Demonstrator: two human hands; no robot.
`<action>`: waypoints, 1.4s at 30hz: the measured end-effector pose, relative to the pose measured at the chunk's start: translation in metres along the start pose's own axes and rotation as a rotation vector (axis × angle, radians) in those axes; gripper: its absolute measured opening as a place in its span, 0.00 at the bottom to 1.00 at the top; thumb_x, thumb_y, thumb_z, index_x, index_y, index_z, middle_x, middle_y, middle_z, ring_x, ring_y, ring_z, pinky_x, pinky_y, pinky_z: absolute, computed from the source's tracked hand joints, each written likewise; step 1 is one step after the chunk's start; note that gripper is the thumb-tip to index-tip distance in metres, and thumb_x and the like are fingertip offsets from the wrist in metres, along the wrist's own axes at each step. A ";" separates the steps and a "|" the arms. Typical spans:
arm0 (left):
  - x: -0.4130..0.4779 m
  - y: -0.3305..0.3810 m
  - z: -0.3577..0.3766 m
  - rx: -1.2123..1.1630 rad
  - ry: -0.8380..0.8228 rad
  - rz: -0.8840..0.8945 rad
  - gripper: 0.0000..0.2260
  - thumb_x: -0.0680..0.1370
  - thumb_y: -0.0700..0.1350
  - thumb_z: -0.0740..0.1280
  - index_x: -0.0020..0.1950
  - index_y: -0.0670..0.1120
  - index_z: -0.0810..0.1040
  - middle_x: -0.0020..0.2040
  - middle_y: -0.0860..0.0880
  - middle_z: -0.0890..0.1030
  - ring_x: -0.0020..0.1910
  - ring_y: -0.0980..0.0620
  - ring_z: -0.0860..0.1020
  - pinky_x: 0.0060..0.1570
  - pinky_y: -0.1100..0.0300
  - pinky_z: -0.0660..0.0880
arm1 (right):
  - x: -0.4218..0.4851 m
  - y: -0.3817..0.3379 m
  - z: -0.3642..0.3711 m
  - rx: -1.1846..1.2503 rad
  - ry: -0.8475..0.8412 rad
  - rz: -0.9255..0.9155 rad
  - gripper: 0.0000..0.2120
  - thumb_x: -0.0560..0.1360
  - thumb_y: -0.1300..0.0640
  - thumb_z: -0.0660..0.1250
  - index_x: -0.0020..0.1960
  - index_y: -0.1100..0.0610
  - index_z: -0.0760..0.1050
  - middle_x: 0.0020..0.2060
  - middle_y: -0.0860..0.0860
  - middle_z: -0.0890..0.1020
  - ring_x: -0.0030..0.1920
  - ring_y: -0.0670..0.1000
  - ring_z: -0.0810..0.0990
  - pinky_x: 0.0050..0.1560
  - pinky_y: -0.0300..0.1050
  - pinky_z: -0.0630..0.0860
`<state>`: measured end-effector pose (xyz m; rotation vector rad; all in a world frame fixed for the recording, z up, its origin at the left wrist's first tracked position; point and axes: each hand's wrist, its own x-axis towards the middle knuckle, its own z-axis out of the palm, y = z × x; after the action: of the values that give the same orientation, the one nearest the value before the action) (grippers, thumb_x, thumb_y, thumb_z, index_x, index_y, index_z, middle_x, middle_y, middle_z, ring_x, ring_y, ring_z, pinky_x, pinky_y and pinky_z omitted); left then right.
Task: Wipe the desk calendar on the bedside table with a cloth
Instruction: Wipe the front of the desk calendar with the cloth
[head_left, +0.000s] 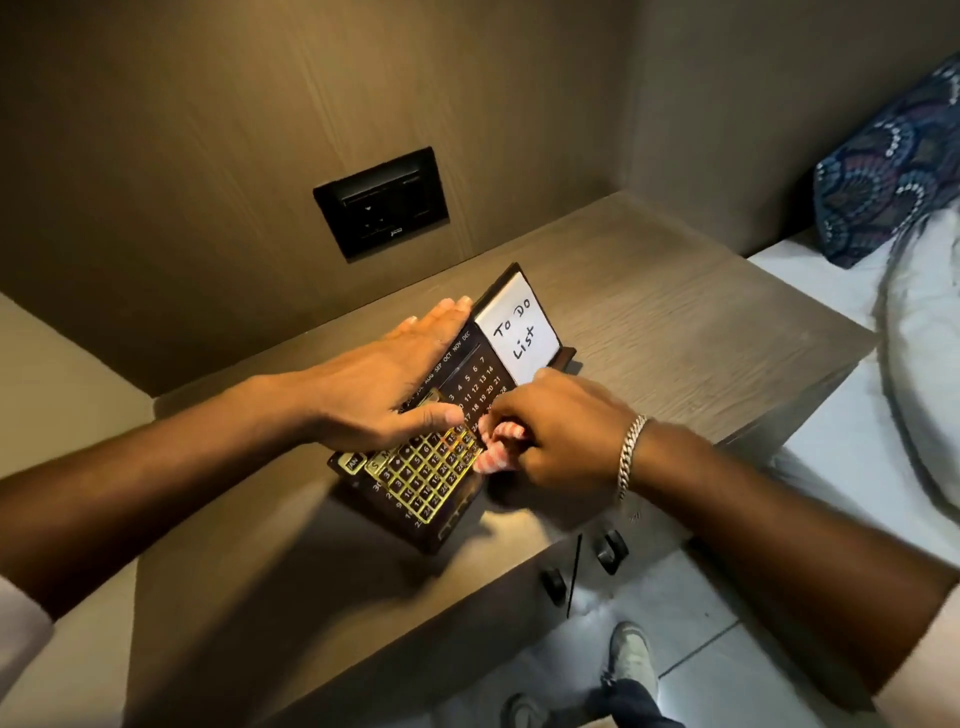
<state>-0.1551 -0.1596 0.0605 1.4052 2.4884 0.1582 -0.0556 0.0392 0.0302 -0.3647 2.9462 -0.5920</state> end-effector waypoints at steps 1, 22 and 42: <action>0.001 0.000 -0.001 0.009 -0.004 0.009 0.44 0.74 0.68 0.54 0.77 0.49 0.32 0.77 0.50 0.35 0.75 0.62 0.34 0.69 0.69 0.32 | 0.004 0.002 -0.006 -0.109 -0.036 -0.023 0.11 0.72 0.44 0.67 0.51 0.49 0.77 0.46 0.52 0.81 0.51 0.55 0.76 0.43 0.46 0.73; 0.014 -0.007 0.007 0.034 0.035 0.016 0.46 0.73 0.69 0.56 0.77 0.48 0.32 0.79 0.47 0.37 0.76 0.57 0.35 0.70 0.64 0.32 | 0.012 -0.004 0.004 -0.470 -0.129 -0.302 0.14 0.75 0.43 0.63 0.53 0.51 0.76 0.51 0.49 0.79 0.46 0.49 0.64 0.39 0.44 0.59; 0.021 -0.005 0.007 0.047 0.006 0.053 0.46 0.72 0.71 0.56 0.76 0.51 0.32 0.75 0.54 0.33 0.73 0.62 0.30 0.68 0.65 0.30 | 0.008 0.017 -0.008 -0.590 -0.148 -0.077 0.18 0.75 0.43 0.62 0.63 0.46 0.71 0.58 0.54 0.70 0.60 0.56 0.67 0.48 0.53 0.75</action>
<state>-0.1675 -0.1448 0.0491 1.4920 2.4765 0.1155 -0.0678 0.0554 0.0303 -0.5447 2.9090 0.3062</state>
